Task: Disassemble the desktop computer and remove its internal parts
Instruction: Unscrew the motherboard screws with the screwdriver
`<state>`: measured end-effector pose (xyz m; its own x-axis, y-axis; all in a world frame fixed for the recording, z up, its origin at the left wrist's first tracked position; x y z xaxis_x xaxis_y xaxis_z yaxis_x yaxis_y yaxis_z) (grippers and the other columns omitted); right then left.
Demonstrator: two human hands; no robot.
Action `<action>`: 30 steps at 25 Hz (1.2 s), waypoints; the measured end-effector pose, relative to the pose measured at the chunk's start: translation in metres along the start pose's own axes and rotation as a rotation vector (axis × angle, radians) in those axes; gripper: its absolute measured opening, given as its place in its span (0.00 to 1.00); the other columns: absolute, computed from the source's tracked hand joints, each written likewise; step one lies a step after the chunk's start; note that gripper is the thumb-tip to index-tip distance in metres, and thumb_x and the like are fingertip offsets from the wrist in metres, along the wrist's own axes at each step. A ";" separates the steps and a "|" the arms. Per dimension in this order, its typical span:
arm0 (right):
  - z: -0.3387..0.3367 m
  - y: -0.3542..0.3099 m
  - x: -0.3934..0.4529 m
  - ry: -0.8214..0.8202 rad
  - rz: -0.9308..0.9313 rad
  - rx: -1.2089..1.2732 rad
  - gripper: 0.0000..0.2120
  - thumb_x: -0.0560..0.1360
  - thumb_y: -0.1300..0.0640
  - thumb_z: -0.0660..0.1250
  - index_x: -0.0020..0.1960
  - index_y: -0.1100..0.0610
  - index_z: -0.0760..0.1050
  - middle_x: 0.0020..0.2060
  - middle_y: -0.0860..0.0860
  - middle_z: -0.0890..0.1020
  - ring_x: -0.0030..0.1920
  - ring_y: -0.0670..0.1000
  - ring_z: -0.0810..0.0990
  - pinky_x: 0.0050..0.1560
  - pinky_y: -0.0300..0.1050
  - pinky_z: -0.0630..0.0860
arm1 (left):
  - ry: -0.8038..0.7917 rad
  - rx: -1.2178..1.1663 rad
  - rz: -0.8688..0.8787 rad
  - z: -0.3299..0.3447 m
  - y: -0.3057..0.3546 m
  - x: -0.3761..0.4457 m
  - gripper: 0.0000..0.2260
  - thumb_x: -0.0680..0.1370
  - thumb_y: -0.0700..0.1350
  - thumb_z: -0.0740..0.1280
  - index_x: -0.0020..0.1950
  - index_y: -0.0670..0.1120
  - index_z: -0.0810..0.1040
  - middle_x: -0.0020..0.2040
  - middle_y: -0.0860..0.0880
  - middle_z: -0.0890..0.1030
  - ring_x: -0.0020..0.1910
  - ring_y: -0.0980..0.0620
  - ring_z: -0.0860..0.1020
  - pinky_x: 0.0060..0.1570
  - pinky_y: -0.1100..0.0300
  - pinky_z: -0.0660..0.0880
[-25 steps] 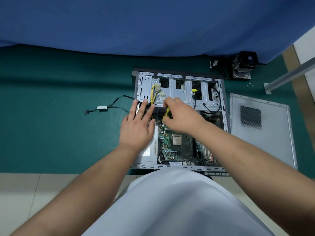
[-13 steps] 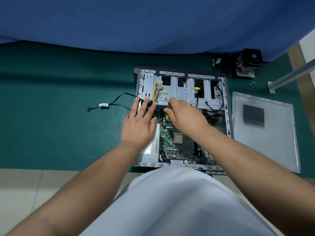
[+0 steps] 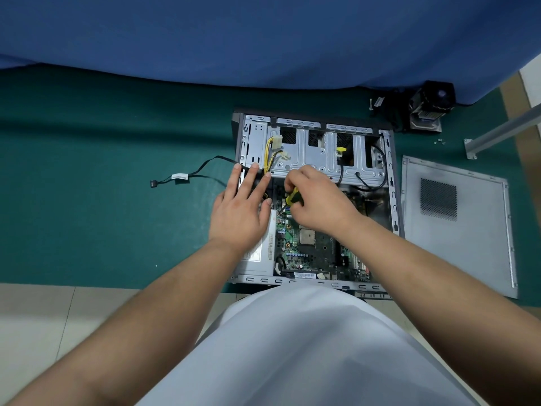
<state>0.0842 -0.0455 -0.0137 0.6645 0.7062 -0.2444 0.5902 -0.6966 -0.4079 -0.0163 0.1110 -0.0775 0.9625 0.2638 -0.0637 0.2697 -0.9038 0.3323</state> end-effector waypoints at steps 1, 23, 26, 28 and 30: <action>0.001 -0.001 0.000 0.025 0.054 -0.031 0.14 0.78 0.50 0.64 0.63 0.49 0.71 0.56 0.52 0.74 0.51 0.57 0.76 0.48 0.50 0.76 | 0.000 -0.001 0.001 0.000 0.000 0.000 0.24 0.85 0.56 0.52 0.82 0.57 0.61 0.84 0.53 0.56 0.84 0.48 0.46 0.69 0.43 0.68; 0.001 -0.009 -0.002 0.049 0.051 -0.042 0.09 0.77 0.63 0.65 0.55 0.53 0.74 0.53 0.53 0.75 0.47 0.60 0.79 0.46 0.53 0.77 | 0.004 -0.012 -0.001 0.000 0.001 0.000 0.25 0.84 0.56 0.52 0.82 0.57 0.61 0.84 0.53 0.56 0.84 0.48 0.47 0.69 0.43 0.70; -0.001 -0.005 -0.003 0.051 0.056 -0.015 0.15 0.68 0.73 0.64 0.43 0.53 0.75 0.49 0.50 0.75 0.45 0.57 0.77 0.41 0.49 0.71 | -0.002 -0.010 0.000 0.000 0.001 0.000 0.25 0.84 0.56 0.52 0.82 0.56 0.62 0.84 0.53 0.56 0.84 0.48 0.47 0.69 0.43 0.70; 0.001 -0.005 -0.004 0.057 0.063 -0.022 0.16 0.66 0.74 0.63 0.41 0.54 0.74 0.48 0.50 0.75 0.44 0.56 0.76 0.38 0.47 0.64 | -0.004 -0.013 0.000 0.000 0.001 0.000 0.25 0.84 0.56 0.52 0.82 0.56 0.62 0.84 0.53 0.56 0.84 0.48 0.47 0.69 0.43 0.70; 0.003 -0.004 -0.006 0.069 0.064 -0.009 0.16 0.65 0.74 0.63 0.40 0.53 0.72 0.47 0.50 0.75 0.43 0.56 0.75 0.38 0.45 0.62 | -0.006 -0.014 -0.001 0.000 0.001 0.000 0.25 0.84 0.56 0.52 0.82 0.56 0.61 0.84 0.53 0.56 0.84 0.48 0.47 0.69 0.43 0.70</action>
<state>0.0761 -0.0464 -0.0133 0.7308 0.6498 -0.2089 0.5493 -0.7416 -0.3851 -0.0159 0.1101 -0.0770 0.9623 0.2629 -0.0697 0.2705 -0.8985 0.3458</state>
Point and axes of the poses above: each hand's wrist, its own x-axis towards the middle knuckle, its own z-axis out of the palm, y = z × x, the point moved 1 cm from there along x, towards the middle knuckle
